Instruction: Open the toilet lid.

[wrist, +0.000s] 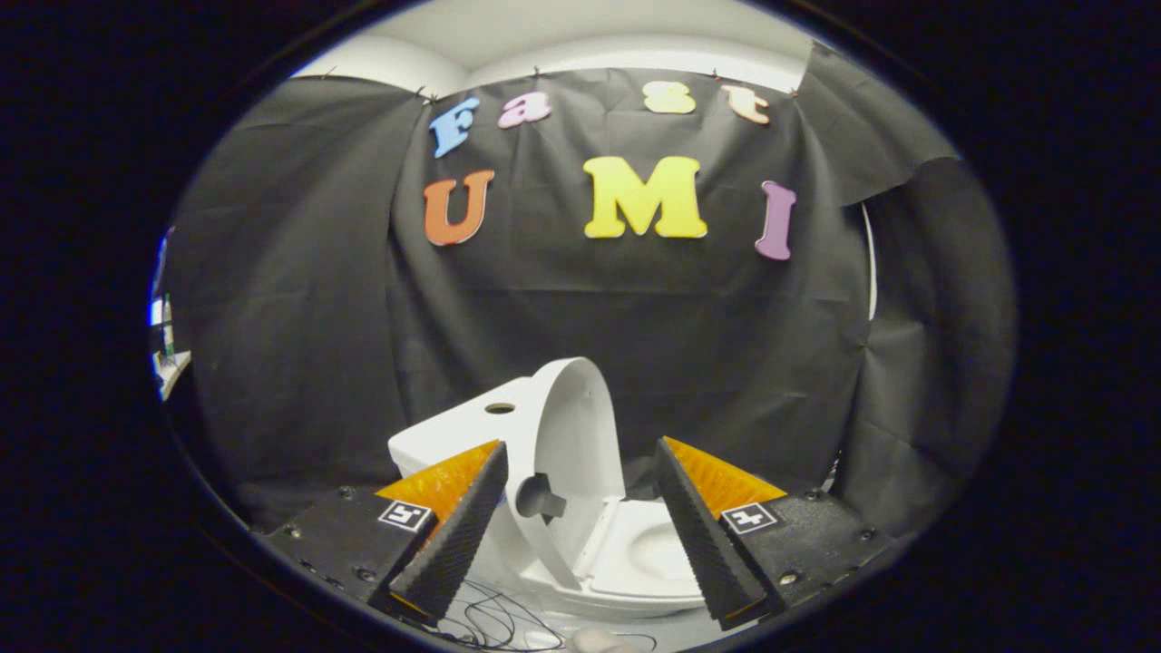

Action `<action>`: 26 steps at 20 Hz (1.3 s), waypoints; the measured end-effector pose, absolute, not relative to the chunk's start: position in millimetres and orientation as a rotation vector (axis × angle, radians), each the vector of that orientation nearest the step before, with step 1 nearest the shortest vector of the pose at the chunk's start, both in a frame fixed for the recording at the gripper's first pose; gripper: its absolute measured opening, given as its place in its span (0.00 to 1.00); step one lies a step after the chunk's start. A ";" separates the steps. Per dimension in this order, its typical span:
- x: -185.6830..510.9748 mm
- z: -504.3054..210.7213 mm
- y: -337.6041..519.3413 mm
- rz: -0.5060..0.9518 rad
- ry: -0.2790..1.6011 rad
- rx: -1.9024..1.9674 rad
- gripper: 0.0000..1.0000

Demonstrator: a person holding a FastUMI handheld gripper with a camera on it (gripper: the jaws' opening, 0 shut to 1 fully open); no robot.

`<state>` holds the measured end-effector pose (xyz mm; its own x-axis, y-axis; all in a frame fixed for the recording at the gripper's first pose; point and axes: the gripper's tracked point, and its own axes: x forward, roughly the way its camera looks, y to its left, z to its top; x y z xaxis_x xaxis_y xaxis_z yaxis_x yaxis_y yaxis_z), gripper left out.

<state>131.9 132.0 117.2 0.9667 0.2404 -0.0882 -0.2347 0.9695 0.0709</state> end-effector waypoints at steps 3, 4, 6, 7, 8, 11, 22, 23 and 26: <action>108.3 128.0 89.3 0.208 0.033 0.084 1.00; 99.2 124.9 72.6 0.190 0.025 0.084 1.00; 82.4 117.1 43.4 0.157 0.010 0.113 1.00; 76.0 108.2 30.0 0.141 0.021 0.121 1.00; 69.4 97.0 16.8 0.119 0.030 0.131 1.00; 47.8 67.4 -21.9 0.062 0.041 0.142 1.00; -11.4 -15.3 -94.3 -0.079 0.106 0.137 1.00; -13.1 -16.6 -96.6 -0.084 0.108 0.131 1.00; -17.0 -16.1 -100.5 -0.093 0.103 0.119 1.00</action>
